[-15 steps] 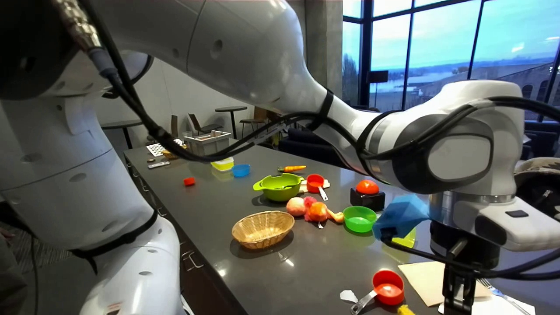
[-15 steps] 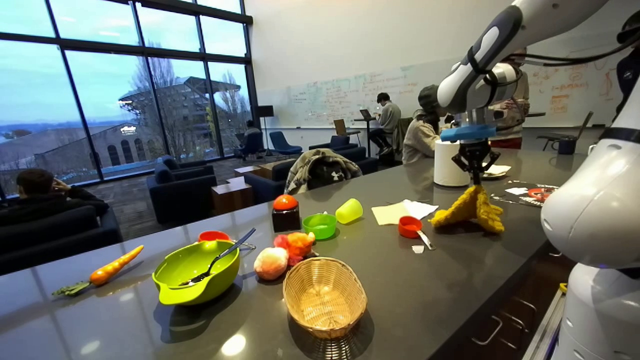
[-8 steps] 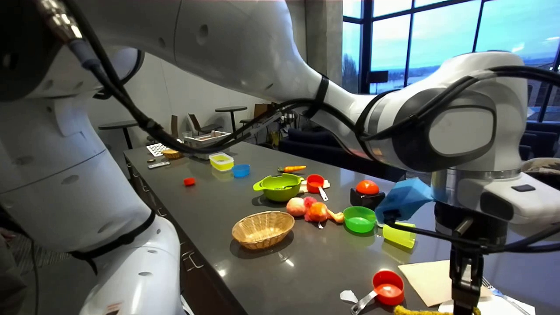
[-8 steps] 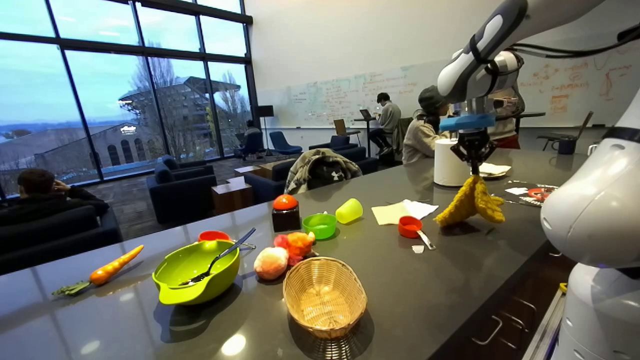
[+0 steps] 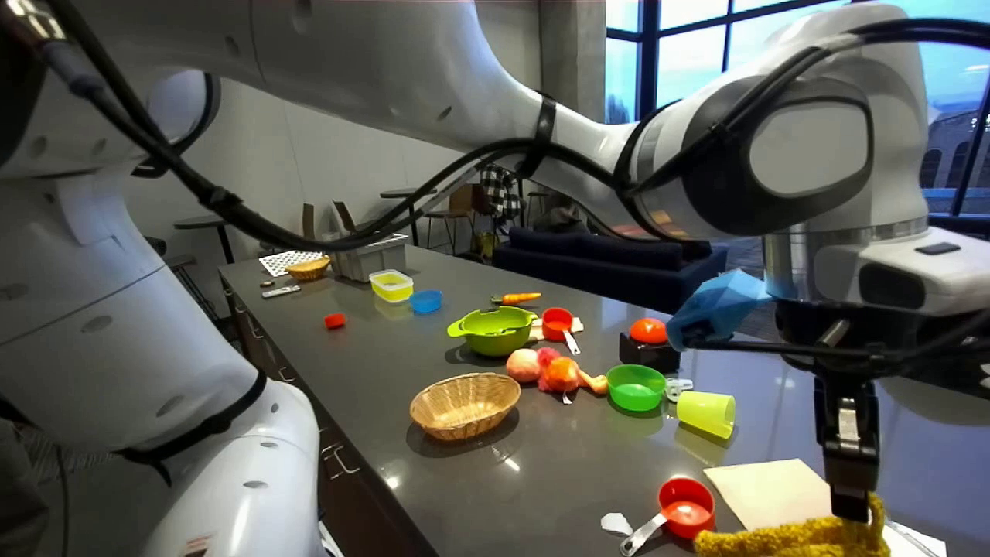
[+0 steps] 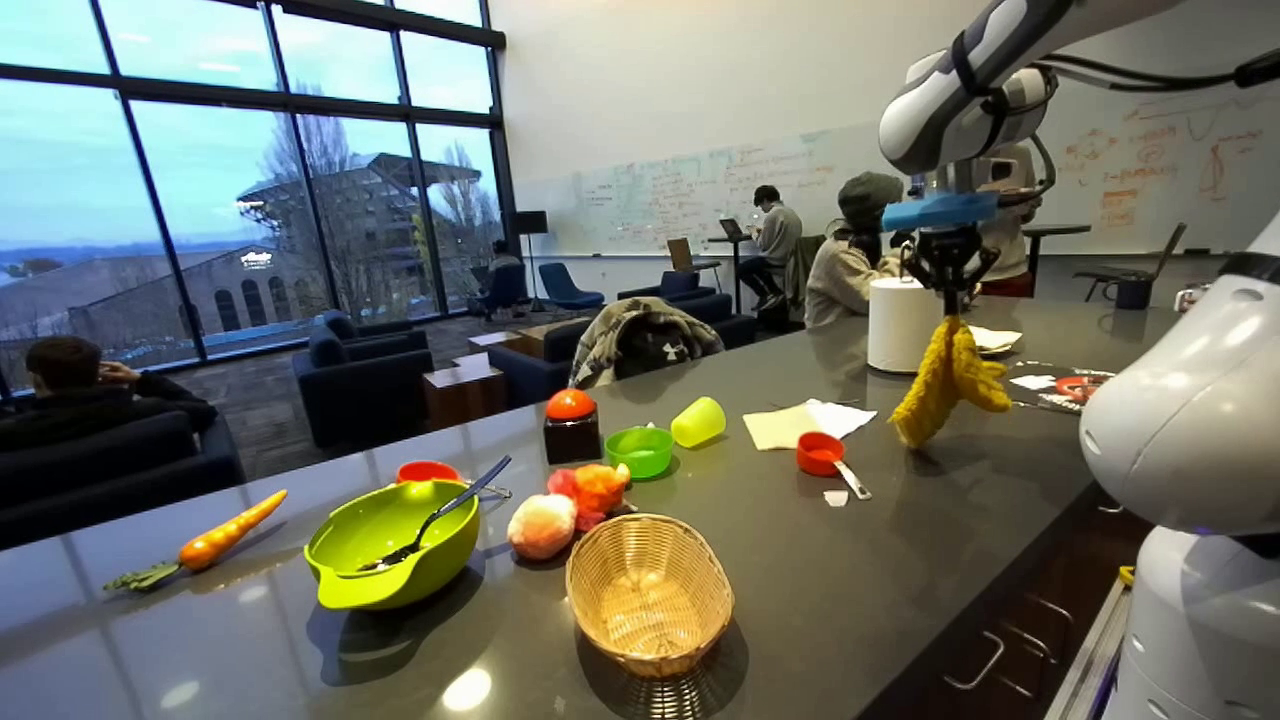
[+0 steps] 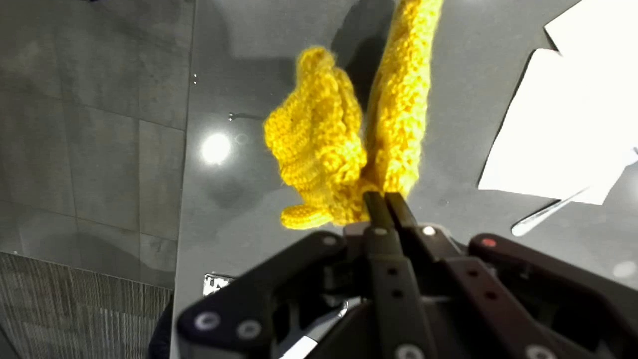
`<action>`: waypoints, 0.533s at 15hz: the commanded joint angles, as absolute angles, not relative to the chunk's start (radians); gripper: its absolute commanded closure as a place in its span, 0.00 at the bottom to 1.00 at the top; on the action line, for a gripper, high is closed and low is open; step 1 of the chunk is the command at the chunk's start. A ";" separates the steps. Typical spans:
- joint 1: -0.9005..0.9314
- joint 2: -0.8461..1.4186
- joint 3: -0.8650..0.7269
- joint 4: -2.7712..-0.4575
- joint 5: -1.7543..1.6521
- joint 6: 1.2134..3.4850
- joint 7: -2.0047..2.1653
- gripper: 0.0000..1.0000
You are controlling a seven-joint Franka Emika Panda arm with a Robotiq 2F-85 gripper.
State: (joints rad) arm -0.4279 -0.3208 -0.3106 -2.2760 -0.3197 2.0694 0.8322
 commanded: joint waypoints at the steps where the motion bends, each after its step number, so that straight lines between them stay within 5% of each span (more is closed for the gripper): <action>1: -0.426 -0.401 -0.262 -2.280 -0.328 1.990 0.799 0.99; 8: -0.384 -0.504 -0.147 -2.296 -0.336 1.900 0.762 0.99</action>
